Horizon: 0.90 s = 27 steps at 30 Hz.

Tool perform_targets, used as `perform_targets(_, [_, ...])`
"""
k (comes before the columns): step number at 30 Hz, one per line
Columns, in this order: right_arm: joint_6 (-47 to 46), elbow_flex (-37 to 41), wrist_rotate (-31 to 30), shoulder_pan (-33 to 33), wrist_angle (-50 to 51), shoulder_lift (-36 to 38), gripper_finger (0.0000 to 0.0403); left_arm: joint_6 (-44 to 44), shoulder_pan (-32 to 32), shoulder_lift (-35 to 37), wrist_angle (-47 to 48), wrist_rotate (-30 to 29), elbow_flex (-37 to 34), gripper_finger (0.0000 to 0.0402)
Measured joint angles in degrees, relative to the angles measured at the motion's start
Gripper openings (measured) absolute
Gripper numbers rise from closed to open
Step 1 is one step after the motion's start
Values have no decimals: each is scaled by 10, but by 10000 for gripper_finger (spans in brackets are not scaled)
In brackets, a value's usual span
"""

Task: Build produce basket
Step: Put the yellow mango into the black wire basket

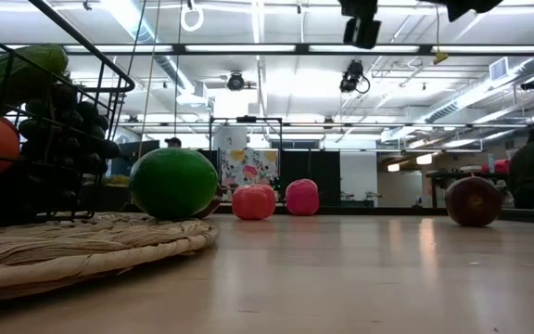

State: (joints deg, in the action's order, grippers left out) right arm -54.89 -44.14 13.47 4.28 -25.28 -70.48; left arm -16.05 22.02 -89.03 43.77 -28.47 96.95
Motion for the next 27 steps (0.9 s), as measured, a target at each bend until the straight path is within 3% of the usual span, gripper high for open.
perform_targets(7, [26, 0, 2, 23, 6, -5, 224, -10, -3, 0, -3, -30, 0, 273])
perform_targets(13, [124, 1, -45, 40, -15, -7, 224, -125, -24, 0, -47, 5, 0, 309])
perform_targets(20, [196, 1, -90, 43, -63, -7, 224, -235, -45, -16, -75, 14, -1, 318])
perform_targets(27, [203, 1, -88, 45, -48, -7, 228, -234, -51, -29, -144, 11, -1, 319])
